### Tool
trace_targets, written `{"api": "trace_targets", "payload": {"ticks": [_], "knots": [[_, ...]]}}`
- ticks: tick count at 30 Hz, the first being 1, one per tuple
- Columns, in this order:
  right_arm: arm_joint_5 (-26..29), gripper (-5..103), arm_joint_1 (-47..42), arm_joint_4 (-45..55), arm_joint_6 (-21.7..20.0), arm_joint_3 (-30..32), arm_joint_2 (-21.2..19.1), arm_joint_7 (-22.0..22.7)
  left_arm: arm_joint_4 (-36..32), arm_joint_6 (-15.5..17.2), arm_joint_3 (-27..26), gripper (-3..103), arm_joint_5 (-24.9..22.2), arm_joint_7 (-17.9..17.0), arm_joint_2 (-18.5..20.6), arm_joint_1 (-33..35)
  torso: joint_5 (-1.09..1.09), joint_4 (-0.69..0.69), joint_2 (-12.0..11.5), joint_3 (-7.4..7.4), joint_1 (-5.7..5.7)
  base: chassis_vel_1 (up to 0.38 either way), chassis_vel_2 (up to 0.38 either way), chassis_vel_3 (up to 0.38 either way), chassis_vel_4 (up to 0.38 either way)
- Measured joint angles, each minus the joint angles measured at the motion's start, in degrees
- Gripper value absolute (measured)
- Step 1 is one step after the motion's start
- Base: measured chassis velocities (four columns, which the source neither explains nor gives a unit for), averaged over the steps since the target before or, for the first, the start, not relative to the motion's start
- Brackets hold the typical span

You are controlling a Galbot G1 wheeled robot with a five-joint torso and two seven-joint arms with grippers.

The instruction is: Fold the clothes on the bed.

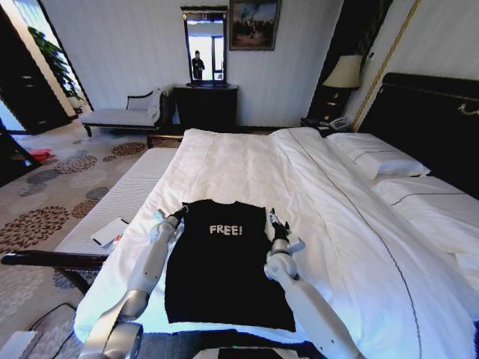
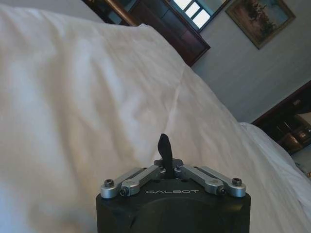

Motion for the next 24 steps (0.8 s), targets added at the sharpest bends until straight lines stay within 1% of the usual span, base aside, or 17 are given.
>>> {"api": "trace_targets", "payload": {"ticks": [1, 3, 4, 6, 9, 10, 11, 13, 14, 15, 19, 24], "knots": [[0.0, 100, 0.7, -0.9, -0.4, -0.3, -0.1, -0.7, 0.0, 0.0, 0.1, 2, 0.0, 0.0, 0.1, -0.2, 0.0, 0.01, 0.0, 0.0, 0.0, 0.0, 0.0, 0.0, 0.0], [1.3, 100, 3.1, -3.5, -3.7, -1.2, -0.6, -4.3, 0.3, 0.0, 0.6, 2, 0.1, 0.2, 0.8, -1.0, 0.01, 0.01, 0.0, 0.0, 0.0, 0.0, 0.0, 0.0, 0.0], [1.3, 100, 3.1, -3.5, -3.7, -1.2, -0.6, -4.3, 0.3, 0.0, 0.6, 2, 0.1, 0.2, 0.8, -1.0, 0.01, 0.01, 0.0, 0.0, 0.0, 0.0, 0.0, 0.0, 0.0], [4.2, 100, 5.8, -5.7, -6.3, -2.1, -1.0, -7.1, 0.8, -0.2, 1.2, 2, 0.4, 0.5, 1.3, -1.9, 0.0, -0.01, 0.0, 0.0, 0.0, 0.0, 0.0, 0.0, 0.0], [7.8, 100, 9.5, -9.0, -9.0, -3.3, -1.0, -8.9, 1.5, -0.3, 1.6, 2, 0.5, 0.7, 1.8, -2.9, 0.0, 0.01, 0.0, 0.01, 0.0, 0.0, 0.0, 0.0, 0.0], [7.8, 100, 9.5, -9.0, -9.0, -3.3, -1.0, -8.9, 1.5, -0.3, 1.6, 2, 0.5, 0.7, 1.8, -2.9, 0.0, 0.01, 0.0, 0.01, 0.0, 0.0, 0.0, 0.0, 0.0], [9.6, 100, 11.7, -10.9, -10.3, -4.0, -0.9, -10.2, 1.9, -0.4, 1.7, 2, 0.5, 0.8, 2.0, -3.4, 0.0, 0.02, 0.0, 0.0, 0.0, 0.0, 0.0, 0.0, 0.0], [11.8, 100, 13.4, -12.4, -11.3, -4.4, -0.7, -11.6, 2.3, -0.5, 1.7, 2, 0.6, 0.9, 2.1, -3.9, 0.0, 0.02, 0.0, 0.01, 0.01, 0.0, 0.0, 0.0, 0.0], [13.9, 100, 14.7, -13.5, -12.5, -4.7, -0.5, -12.6, 2.6, -0.6, 1.8, 2, 0.7, 1.0, 2.2, -4.2, 0.0, 0.02, 0.0, 0.01, 0.01, 0.0, 0.0, 0.0, 0.0], [13.9, 100, 14.7, -13.5, -12.5, -4.7, -0.5, -12.6, 2.6, -0.6, 1.8, 2, 0.7, 1.0, 2.2, -4.2, 0.0, 0.02, 0.0, 0.01, 0.01, 0.0, 0.0, 0.0, 0.0], [18.1, 100, 16.6, -15.6, -15.5, -4.9, 0.2, -14.5, 3.0, -0.8, 1.9, 2, 0.9, 1.2, 2.4, -4.7, 0.0, 0.01, 0.0, 0.01, 0.01, 0.0, 0.0, 0.0, 0.0], [18.9, 100, 16.9, -17.1, -17.2, -5.1, 0.6, -15.1, 3.0, -0.9, 2.1, 2, 1.1, 1.3, 2.5, -4.7, 0.0, 0.02, 0.0, 0.01, 0.01, 0.0, 0.0, 0.0, 0.0]]}}
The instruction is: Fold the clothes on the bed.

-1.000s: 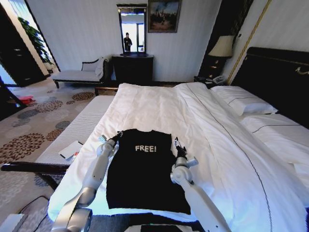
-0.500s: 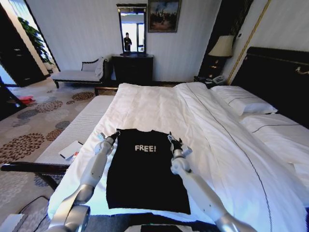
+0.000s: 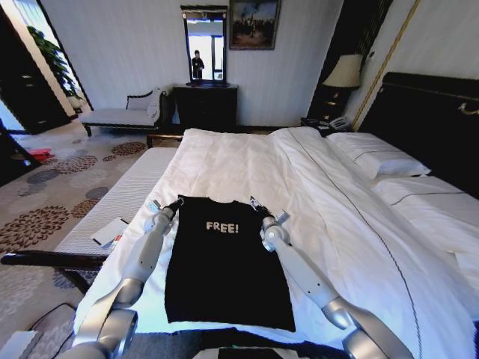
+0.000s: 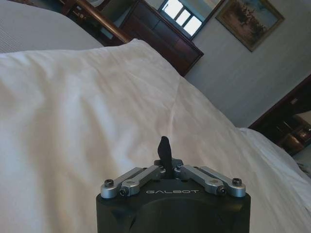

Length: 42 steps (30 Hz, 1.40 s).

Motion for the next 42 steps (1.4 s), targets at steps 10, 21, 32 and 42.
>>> {"api": "trace_targets", "payload": {"ticks": [10, 21, 32, 42], "knots": [[-1.9, 100, 0.0, -3.0, -1.5, -0.3, 0.3, -2.2, 0.1, -0.2, 0.1, 2, 0.5, 0.1, -0.4, 0.0, 0.0, -0.01, 0.0, -0.01, 0.0, 0.0, 0.0, 0.0, 0.0], [-9.6, 100, 1.3, -5.6, -0.4, 0.2, 0.3, -1.7, -0.1, -0.2, 0.2, 2, 0.6, 0.1, -0.3, 0.2, 0.0, -0.01, 0.0, -0.01, 0.0, 0.0, 0.0, 0.0, 0.0], [-12.2, 103, 1.8, -9.0, -1.3, -0.4, 0.3, -2.0, -0.3, -0.3, 0.3, 2, 0.8, 0.1, -0.4, 0.4, 0.0, -0.02, 0.0, 0.0, 0.0, 0.0, 0.0, 0.0, 0.0], [-7.5, 68, 3.0, -11.9, -3.1, -0.3, 1.0, -1.9, -0.4, -0.4, 0.3, 2, 0.8, 0.1, 0.1, 0.7, 0.0, -0.02, 0.0, -0.01, 0.0, 0.0, 0.0, 0.0, 0.0]]}}
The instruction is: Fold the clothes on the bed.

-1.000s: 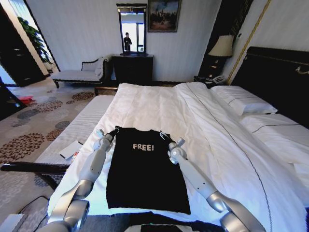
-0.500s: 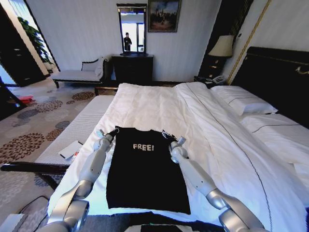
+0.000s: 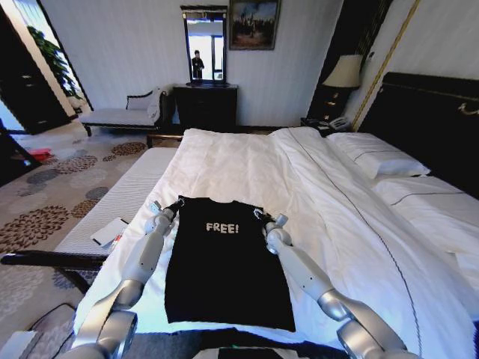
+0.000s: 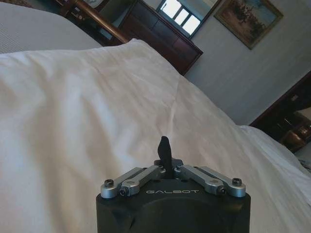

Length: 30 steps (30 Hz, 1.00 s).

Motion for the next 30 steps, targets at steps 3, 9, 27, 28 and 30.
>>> {"api": "trace_targets", "payload": {"ticks": [3, 9, 27, 28, 30], "knots": [[0.0, 62, 0.0, -0.1, 0.0, 0.0, 0.1, -0.7, 0.2, 0.0, 0.0, 2, 0.1, 0.1, 0.0, 0.0, 0.0, 0.01, 0.0, 0.0, 0.0, 0.0, 0.0, 0.0, 0.0], [0.0, 45, 0.0, -0.1, 1.1, -0.1, 0.2, -2.9, 0.4, -0.1, 0.1, 2, 0.4, 0.1, -0.1, -0.2, 0.0, 0.01, 0.0, 0.0, 0.0, 0.0, 0.0, 0.0, 0.0], [-0.3, 1, 1.7, -2.5, 7.9, 1.1, 0.6, -6.4, 0.1, -0.5, -0.2, 2, 0.7, 0.4, 0.0, -0.5, 0.01, 0.01, 0.0, 0.01, 0.0, 0.0, 0.0, 0.0, 0.0], [-0.3, 1, 1.7, -2.5, 7.9, 1.1, 0.6, -6.4, 0.1, -0.5, -0.2, 2, 0.7, 0.4, 0.0, -0.5, 0.01, 0.01, 0.0, 0.01, 0.0, 0.0, 0.0, 0.0, 0.0], [1.3, 1, 2.6, -2.4, 9.3, 1.6, 0.7, -7.3, -0.3, -0.7, -0.3, 2, 0.5, 0.4, 0.2, -0.7, 0.0, 0.01, 0.0, 0.01, 0.0, 0.0, 0.0, 0.0, 0.0]]}}
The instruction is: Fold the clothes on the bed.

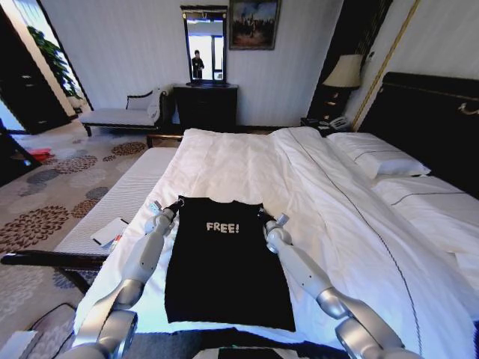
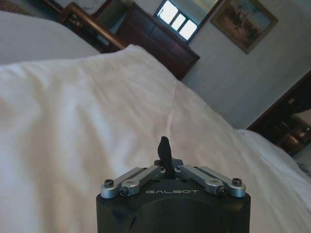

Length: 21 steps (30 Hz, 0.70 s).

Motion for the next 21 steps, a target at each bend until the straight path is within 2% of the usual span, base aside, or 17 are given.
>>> {"api": "trace_targets", "payload": {"ticks": [13, 21], "knots": [[3.6, 1, 1.6, 1.6, 4.5, 0.6, -0.4, -6.1, -1.8, -2.9, 0.4, 2, -4.3, 1.9, 1.3, -2.8, 0.0, -0.01, 0.0, 0.0, 0.0, 0.0, 0.0, 0.0, 0.0], [5.7, 1, 4.5, 2.5, 4.7, -0.3, -1.4, -6.2, -0.5, -3.0, 1.6, 2, -6.0, 2.2, 2.2, -7.9, 0.0, -0.01, 0.0, 0.0, 0.01, 0.0, 0.0, 0.0, 0.0]]}}
